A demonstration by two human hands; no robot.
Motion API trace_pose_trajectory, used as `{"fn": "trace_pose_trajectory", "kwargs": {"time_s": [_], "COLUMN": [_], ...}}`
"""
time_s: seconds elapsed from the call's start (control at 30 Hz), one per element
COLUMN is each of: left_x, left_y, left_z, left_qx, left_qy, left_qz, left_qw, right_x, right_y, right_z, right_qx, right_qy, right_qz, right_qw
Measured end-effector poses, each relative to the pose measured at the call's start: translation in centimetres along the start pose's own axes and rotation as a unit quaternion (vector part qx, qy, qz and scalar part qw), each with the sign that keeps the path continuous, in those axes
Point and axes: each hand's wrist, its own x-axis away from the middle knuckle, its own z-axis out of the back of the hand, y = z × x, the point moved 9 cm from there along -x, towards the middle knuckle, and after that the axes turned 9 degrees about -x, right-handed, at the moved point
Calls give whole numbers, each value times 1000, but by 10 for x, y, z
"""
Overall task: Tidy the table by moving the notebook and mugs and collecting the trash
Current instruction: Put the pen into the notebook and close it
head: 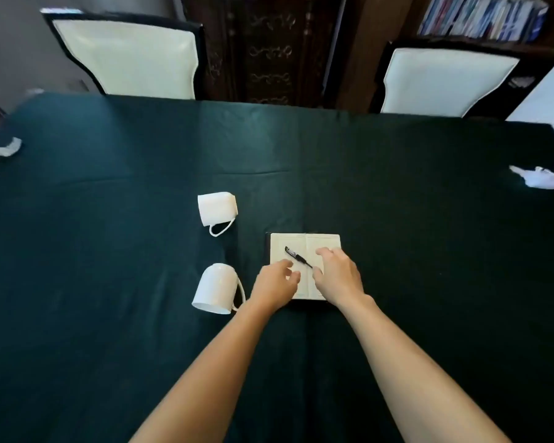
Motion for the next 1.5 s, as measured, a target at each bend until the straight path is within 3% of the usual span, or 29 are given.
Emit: {"fn": "trace_pose_trajectory", "kwargs": {"time_s": [0.2,0.7,1.5], "left_x": [-20,-44,-37], "left_y": [-10,1,-5], "left_z": [-32,-53,-43], "left_qx": [12,192,186], "left_qy": [-50,-9,28], "left_qz": [6,82,105], "left_qw": [999,978,977], "right_x": [-19,-38,-39], "right_y": [20,45,45], "right_z": [-35,-51,-53], "right_qx": [9,-124,-179], "right_qy": [-25,-30,-31], "right_qz": [-36,-77,-58], "right_qw": [999,989,982]}}
